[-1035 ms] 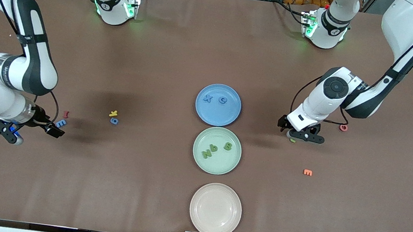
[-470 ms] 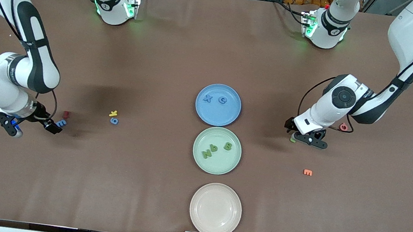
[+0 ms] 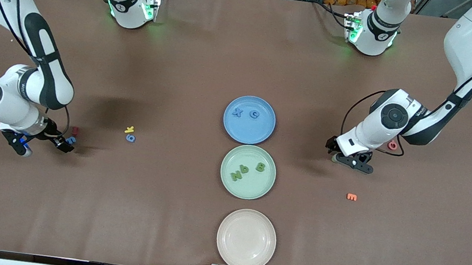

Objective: Sort letters by color into matching plates
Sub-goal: 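Grasp the blue m with the right gripper while the left gripper grasps u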

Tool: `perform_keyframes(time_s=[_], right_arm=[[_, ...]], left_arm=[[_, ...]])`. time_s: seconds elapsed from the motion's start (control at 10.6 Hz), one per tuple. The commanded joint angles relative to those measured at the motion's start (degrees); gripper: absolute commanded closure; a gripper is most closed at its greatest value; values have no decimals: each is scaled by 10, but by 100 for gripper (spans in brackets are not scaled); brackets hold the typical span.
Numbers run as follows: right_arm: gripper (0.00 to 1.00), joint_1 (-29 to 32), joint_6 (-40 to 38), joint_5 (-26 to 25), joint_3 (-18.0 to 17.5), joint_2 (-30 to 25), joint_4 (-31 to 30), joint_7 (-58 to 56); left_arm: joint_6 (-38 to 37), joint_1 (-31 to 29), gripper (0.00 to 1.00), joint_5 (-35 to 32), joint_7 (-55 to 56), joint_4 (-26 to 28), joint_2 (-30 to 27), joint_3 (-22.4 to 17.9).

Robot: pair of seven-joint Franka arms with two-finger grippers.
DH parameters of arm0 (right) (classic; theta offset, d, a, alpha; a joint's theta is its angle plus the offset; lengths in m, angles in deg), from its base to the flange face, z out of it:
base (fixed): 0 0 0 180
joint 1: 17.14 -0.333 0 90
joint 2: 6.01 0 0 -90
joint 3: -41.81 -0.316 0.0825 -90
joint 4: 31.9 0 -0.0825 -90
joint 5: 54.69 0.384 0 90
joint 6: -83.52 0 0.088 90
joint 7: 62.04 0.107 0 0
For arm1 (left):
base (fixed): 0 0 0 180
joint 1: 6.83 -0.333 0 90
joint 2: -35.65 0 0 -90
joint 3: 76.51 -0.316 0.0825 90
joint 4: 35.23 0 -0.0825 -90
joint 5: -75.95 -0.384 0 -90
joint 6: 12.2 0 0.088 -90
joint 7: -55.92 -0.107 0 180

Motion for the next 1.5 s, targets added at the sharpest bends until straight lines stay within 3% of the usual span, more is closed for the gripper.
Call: perform_keyframes(time_s=[0.0, 0.38, 0.94, 1.32, 1.41], right_arm=[[35, 9, 19, -5, -7, 3, -7, -20], [64, 10, 23, -5, -6, 5, -13, -45], [78, 7, 67, -6, -7, 22, -25, -51], [81, -4, 48, -6, -13, 10, -8, -187], [81, -15, 10, -6, -14, 10, 17, -210]], left_arm=[[5, 5, 8, -17, -11, -26, 28, -4], [5, 46, 11, -23, -7, -53, 48, -28], [4, 49, 15, -25, -4, -49, 49, -42], [4, 42, 18, -24, -1, -41, 40, -41], [3, 42, 19, -23, 0, -39, 37, -40]])
